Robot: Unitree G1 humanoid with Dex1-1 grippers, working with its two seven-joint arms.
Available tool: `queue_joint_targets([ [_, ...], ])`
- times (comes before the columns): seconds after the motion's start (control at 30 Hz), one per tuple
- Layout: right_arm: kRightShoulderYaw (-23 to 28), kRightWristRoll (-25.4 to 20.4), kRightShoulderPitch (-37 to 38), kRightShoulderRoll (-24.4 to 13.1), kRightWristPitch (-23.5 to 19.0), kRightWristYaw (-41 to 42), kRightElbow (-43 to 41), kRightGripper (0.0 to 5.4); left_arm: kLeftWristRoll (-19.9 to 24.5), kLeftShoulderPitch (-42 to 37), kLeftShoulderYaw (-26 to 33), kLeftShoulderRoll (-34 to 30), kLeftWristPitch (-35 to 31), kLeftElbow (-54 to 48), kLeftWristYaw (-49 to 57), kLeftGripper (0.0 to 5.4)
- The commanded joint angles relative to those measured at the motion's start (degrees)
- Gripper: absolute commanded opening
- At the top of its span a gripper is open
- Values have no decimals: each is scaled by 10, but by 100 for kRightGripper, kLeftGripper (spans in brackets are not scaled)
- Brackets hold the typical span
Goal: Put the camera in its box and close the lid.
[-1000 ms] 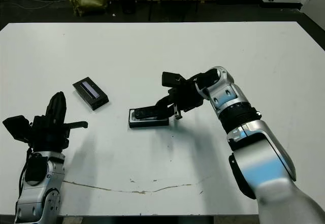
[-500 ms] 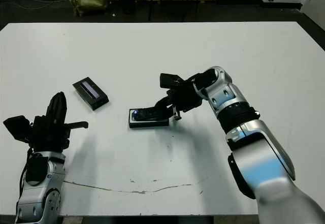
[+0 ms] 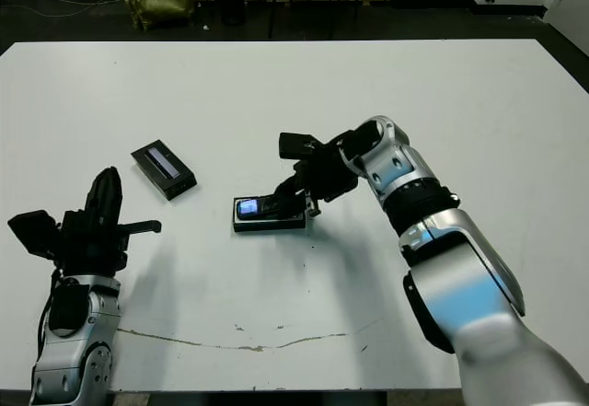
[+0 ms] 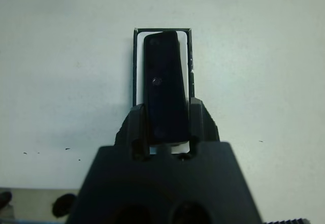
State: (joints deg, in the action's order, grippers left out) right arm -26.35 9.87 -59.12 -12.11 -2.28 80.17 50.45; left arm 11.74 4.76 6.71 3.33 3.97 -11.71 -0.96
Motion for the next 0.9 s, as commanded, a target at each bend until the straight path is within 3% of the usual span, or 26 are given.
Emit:
queue_joint_targets([
  [0.03, -10, 5, 5, 15, 4, 11, 13, 53, 1, 11, 1, 1, -6, 9, 1, 0],
  [0.63, -10, 21, -6, -9, 15, 19, 13, 53, 0, 14, 3, 1, 0, 11, -1, 0],
  [0.9, -15, 31, -27, -6, -3, 33, 10, 53, -6, 14, 2, 2, -3, 11, 3, 0],
])
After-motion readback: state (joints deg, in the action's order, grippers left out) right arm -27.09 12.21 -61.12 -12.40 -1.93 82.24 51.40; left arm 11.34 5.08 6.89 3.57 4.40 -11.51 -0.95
